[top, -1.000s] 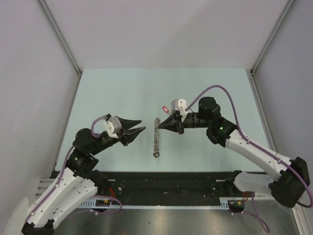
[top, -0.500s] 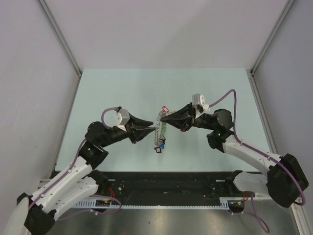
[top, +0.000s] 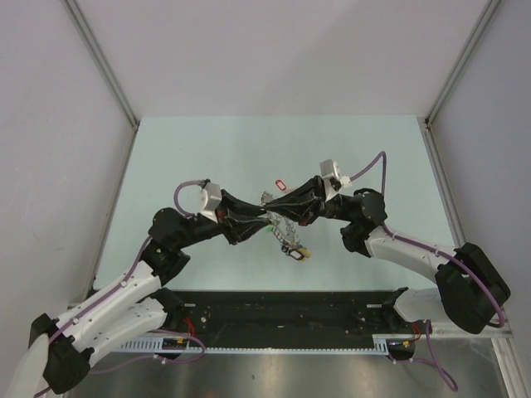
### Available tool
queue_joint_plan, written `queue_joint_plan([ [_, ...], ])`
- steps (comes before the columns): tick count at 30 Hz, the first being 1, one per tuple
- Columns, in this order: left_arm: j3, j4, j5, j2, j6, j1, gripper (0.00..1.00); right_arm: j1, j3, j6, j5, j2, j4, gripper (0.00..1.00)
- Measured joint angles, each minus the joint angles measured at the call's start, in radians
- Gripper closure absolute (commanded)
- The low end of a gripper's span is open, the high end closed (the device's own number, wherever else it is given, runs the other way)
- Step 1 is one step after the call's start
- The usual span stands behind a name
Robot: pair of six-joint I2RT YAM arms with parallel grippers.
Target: Put the keys on the keyring
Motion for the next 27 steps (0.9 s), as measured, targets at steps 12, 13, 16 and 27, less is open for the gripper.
queue_joint_plan([
  [12,-0.088,0.077,-0.080,-0.113,-0.011,-0.030,0.61,0.008,0.000,0.001,-0.008,0.000,0.018,1.00],
  [13,-0.096,0.086,-0.085,-0.120,-0.012,-0.030,0.61,0.008,0.000,0.003,-0.010,0.000,0.018,1.00],
  [16,-0.111,0.111,-0.097,-0.132,-0.019,-0.030,0.61,0.008,0.000,0.009,-0.018,0.000,0.018,1.00],
  [27,-0.176,0.140,-0.176,-0.188,-0.027,-0.032,0.69,0.008,0.000,0.032,-0.038,0.000,0.019,1.00],
])
